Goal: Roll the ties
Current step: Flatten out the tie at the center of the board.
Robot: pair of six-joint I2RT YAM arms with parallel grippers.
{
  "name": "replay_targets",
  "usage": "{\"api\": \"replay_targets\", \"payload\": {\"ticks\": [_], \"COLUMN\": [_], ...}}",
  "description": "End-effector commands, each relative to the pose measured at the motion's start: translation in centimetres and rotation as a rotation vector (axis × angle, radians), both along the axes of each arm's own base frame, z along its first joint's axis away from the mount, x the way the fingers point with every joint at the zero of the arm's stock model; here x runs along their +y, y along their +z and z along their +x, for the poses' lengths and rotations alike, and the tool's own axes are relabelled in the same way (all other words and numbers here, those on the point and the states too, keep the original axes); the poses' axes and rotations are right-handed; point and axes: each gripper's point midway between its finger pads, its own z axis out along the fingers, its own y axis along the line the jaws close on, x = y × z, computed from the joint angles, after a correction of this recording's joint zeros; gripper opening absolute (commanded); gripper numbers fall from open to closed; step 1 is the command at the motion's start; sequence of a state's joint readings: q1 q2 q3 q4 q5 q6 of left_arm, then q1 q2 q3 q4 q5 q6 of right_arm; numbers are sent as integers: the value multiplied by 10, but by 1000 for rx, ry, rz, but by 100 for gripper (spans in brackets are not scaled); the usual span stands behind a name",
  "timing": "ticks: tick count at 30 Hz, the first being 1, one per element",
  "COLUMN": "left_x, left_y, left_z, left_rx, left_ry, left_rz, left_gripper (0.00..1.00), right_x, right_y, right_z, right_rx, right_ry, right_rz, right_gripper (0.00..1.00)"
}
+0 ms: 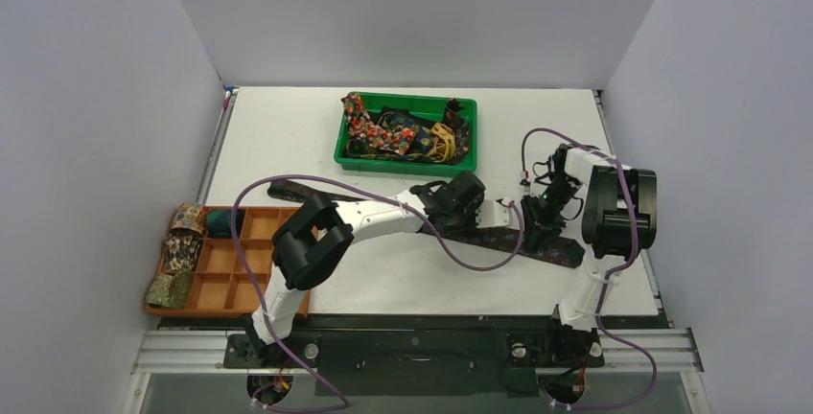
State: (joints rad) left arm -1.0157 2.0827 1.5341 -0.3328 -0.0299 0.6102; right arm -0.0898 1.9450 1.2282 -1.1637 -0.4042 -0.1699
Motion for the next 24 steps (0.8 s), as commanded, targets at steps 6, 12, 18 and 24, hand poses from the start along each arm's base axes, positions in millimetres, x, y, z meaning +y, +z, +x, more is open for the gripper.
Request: {"api": "replay_targets", "payload": {"ticks": [6,12,18,24], "left_x": [-22,-32,-35,-25], "left_y": [13,10,-4,-18], "left_z": [-27,-43,-44,-37], "left_rx": [88,166,183,140], "left_ry": [-83,-91,-92,-62], "left_rz": [-100,-132,-109,-66], "left_gripper": [0,0,0,0], "right_x": [2,4,9,11], "right_y": [-2,-3,-5,-14], "right_z": [1,1,0,-8], "right_rx": [4,3,13,54], "right_ry": [7,4,16,33], "right_rz": [-11,1,15,42], "right_gripper": [25,25,25,19]}}
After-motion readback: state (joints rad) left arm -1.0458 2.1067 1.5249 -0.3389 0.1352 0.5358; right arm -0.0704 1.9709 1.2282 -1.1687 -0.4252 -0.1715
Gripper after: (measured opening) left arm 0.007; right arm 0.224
